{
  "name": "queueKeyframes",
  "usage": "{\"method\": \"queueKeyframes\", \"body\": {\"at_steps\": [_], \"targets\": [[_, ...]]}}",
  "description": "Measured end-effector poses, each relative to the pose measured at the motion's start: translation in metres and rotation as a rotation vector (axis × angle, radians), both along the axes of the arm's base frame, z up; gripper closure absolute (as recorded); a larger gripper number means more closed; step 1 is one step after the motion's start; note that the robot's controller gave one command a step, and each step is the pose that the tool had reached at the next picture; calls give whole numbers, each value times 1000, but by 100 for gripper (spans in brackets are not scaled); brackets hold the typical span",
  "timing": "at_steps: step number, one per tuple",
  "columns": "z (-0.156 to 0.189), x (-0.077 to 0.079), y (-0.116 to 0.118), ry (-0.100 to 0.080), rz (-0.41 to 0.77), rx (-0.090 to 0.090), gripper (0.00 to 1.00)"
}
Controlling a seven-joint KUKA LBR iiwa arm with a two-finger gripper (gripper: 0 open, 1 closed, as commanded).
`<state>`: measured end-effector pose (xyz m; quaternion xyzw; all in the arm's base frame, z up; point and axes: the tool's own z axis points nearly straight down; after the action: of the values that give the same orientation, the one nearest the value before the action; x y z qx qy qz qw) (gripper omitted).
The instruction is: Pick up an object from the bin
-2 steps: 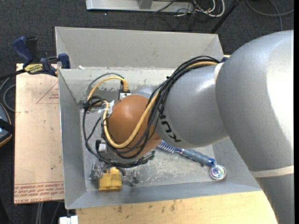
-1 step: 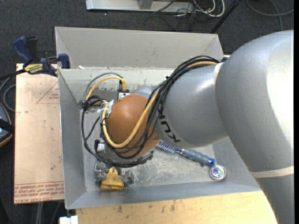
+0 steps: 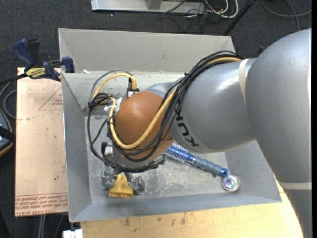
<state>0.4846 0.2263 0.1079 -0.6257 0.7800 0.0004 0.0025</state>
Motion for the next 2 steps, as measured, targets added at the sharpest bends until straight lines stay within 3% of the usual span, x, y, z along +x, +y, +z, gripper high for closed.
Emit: {"method": "queueKeyframes", "body": {"at_steps": [2], "targets": [[14, 0, 1, 2, -7, -1, 100]]}}
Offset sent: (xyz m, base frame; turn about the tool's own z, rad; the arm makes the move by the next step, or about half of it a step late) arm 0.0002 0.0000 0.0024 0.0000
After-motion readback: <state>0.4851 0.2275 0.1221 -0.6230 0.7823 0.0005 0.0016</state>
